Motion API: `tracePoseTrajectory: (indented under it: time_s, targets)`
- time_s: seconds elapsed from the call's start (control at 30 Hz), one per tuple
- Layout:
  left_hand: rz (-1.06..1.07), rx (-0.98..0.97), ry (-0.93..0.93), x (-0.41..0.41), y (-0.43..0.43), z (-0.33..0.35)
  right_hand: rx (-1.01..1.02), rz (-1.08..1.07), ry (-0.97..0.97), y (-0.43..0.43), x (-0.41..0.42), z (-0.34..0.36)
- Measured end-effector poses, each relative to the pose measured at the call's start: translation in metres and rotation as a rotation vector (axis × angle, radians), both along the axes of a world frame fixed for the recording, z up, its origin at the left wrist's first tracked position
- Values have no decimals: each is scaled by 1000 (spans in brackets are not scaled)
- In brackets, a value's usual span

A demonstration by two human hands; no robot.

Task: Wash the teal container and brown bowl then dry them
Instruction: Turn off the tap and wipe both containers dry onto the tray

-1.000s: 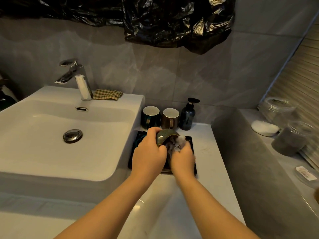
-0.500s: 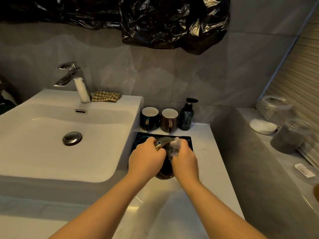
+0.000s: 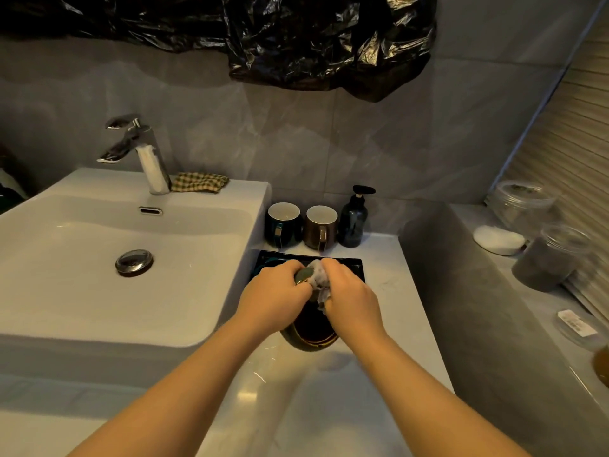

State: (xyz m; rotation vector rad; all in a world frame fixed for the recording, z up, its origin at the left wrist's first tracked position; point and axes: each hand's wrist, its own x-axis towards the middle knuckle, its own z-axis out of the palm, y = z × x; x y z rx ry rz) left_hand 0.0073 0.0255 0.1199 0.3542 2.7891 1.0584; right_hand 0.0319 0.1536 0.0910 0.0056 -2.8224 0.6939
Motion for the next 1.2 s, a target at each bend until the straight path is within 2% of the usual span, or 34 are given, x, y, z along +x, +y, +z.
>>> tracePoseTrajectory:
  time_s: [0.07, 0.13, 0.17, 0.2, 0.23, 0.27, 0.33, 0.37, 0.4, 0.43, 0.47, 0.5, 0.53, 0.6, 0.63, 0.67, 0.7, 0.73, 0.8, 0.87, 0.93, 0.97, 1.0, 1.03, 1.07, 1.1, 1.13, 1.17, 1.2]
  targets:
    - [123, 42, 88, 8, 7, 1, -604, -336, -3, -16, 2, -4]
    - [210, 13, 178, 18, 15, 1, -1380, -630, -149, -38, -1, -5]
    - [212, -11, 214, 23, 18, 0, -1734, -654, -190, -48, -2, -8]
    - [206, -24, 231, 26, 18, -2, -1885, -637, -232, -51, -2, -13]
    - [190, -13, 198, 26, 16, -3, -1796, -608, -285, -48, -2, -15]
    - [171, 50, 111, 22, 12, -7, -1534, -559, -311, -40, -3, -16]
    - [162, 281, -187, 11, 1, -6, -759, -349, -274, -15, -4, -15]
    - [161, 362, -305, 7, -2, -6, -437, -195, -232, -4, -4, -13]
    - [147, 365, -341, 5, -3, -6, -230, -63, -195, 0, -3, -6]
    - [136, 321, -292, 6, -2, -6, -126, -6, -156, 3, -3, -4]
    - [151, 288, -201, 6, 0, -7, -138, -5, -92, 2, 0, -2]
    - [187, 280, -94, 9, 4, -8, -267, -84, -29, -3, 1, -4]
    - [226, 297, -12, 12, 10, -7, -511, -223, 7, -11, 1, -5]
    - [292, 339, 114, 21, 21, -6, -1221, -527, -69, -29, -4, -12]
    - [315, 343, 153, 25, 25, -7, -1560, -609, -134, -38, -5, -14]
    - [325, 340, 167, 29, 26, -6, -1754, -640, -191, -43, -4, -17]
    - [313, 335, 152, 30, 25, -6, -1753, -617, -236, -44, -4, -18]
    - [281, 336, 110, 29, 22, -4, -1616, -577, -274, -37, -4, -16]
    - [165, 326, -68, 22, 10, 2, -1190, -447, -252, -15, -5, -11]
    - [60, 296, -245, 12, 3, 8, -954, -195, -168, 4, 1, 2]
    - [50, 217, -205, 8, 3, 8, -551, -78, -99, 6, 5, 10]
    - [83, 192, -118, 9, 6, 7, -512, -104, -47, 3, 6, 6]
    - [135, 179, -33, 12, 10, 6, -608, -188, -17, -4, 5, 5]
    - [188, 167, 36, 16, 15, 5, -786, -330, -11, -12, 4, 1]
    - [234, 150, 101, 21, 20, 3, -1018, -474, -61, -19, 2, -4]
    - [262, 123, 164, 25, 24, 0, -1335, -574, -147, -26, 1, -7]
    - [271, 88, 219, 29, 27, -4, -1638, -609, -257, -34, 1, -9]
    - [271, 58, 251, 31, 28, -8, -1848, -592, -344, -39, 5, -9]
    - [271, 42, 258, 31, 28, -12, -1922, -560, -412, -41, 7, -12]
